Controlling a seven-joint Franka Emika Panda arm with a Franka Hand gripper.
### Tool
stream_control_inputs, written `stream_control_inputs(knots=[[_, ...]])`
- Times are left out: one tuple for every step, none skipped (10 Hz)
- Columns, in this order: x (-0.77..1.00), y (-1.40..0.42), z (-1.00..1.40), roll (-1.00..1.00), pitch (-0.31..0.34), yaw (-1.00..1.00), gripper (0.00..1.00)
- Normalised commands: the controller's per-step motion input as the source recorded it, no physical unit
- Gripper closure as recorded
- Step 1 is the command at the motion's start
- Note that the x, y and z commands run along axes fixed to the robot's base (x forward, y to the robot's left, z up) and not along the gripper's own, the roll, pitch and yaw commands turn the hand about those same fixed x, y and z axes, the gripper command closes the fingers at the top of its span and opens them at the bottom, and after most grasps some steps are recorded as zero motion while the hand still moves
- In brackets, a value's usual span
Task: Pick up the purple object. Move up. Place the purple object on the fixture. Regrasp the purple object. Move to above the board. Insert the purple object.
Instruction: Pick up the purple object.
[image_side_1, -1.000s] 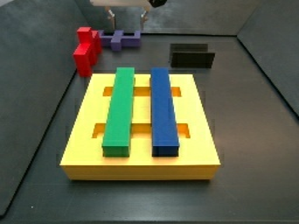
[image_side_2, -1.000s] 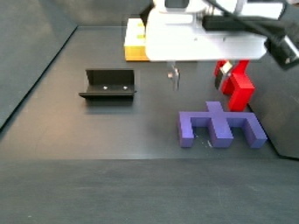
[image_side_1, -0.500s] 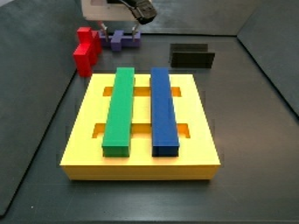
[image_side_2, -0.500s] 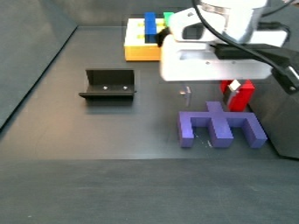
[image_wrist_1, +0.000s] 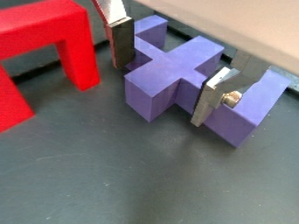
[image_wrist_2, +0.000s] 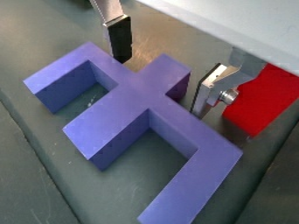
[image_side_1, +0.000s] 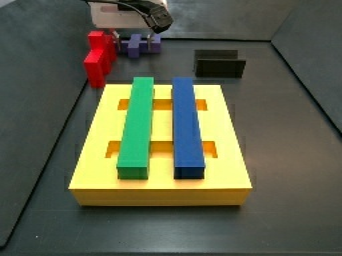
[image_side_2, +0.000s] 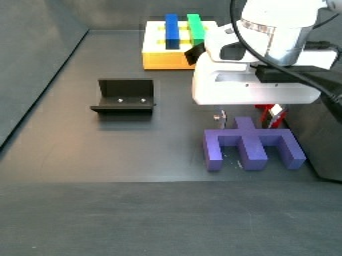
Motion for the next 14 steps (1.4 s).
stream_control_inputs(knots=[[0.0, 0.0, 0.0, -0.06, -0.13, -0.14, 0.0], [0.0, 0.0, -0.01, -0.06, -0.107, -0.15, 0.0], [0.0, 0.0, 0.0, -0.06, -0.101, -0.16, 0.0], [0.0, 0.0, -0.03, -0.03, -0.101, -0.13, 0.0], [-0.01, 0.0, -0.15, 0.0, -0.13, -0.11, 0.0], [0.0, 0.0, -0.23, 0.0, -0.123, -0.03, 0.0], [-0.04, 0.0, -0.22, 0.0, -0.099, 0.0, 0.0], [-0.02, 0.0, -0.14, -0.01, -0.091, 0.0, 0.0], [0.0, 0.0, 0.0, 0.0, 0.0, 0.0, 0.0], [0.0, 0.0, 0.0, 0.02, 0.0, 0.0, 0.0], [0.0, 0.0, 0.0, 0.0, 0.0, 0.0, 0.0], [0.0, 0.0, 0.0, 0.0, 0.0, 0.0, 1.0], [0.0, 0.0, 0.0, 0.0, 0.0, 0.0, 1.0], [0.0, 0.0, 0.0, 0.0, 0.0, 0.0, 1.0]])
